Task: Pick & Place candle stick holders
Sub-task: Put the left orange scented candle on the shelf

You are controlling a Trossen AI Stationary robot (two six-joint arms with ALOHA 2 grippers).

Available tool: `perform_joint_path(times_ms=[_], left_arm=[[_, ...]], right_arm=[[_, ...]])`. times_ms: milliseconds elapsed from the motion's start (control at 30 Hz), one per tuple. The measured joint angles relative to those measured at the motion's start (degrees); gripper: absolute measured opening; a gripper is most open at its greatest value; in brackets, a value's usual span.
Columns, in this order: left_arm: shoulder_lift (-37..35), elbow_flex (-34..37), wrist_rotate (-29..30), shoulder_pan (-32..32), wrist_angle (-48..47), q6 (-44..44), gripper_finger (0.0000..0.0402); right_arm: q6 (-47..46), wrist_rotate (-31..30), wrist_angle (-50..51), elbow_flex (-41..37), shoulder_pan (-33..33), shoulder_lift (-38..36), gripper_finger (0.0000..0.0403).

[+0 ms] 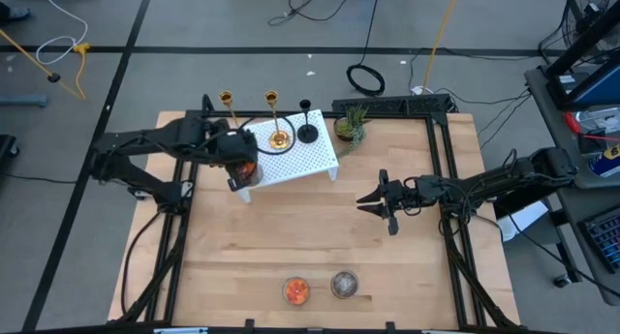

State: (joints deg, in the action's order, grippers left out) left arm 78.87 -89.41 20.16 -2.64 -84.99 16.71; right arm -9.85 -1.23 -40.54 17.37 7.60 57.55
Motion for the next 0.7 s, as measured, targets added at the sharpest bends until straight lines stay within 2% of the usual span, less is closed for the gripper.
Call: perform_joint_path(times_ms=[167,300,700], left_arm=[[-4.7,8.5,-1.5,0.0,7.9,-1.0,0.0004],[-6.9,12.4,-1.9,-1.1,10.6,-2.7,0.0003],[-6.7,13.2,-4.0,-8.7,12.3,-3.7,0.0007]], right_arm=[[-0.2,0.0,-0.7,0.0,0.0,0.0,0.0073],[-0.1,-0.1,-1.7,0.0,0.0,0.0,0.0073],[0.0,-0.1,-1.7,0.0,0.0,0.0,0.0073]])
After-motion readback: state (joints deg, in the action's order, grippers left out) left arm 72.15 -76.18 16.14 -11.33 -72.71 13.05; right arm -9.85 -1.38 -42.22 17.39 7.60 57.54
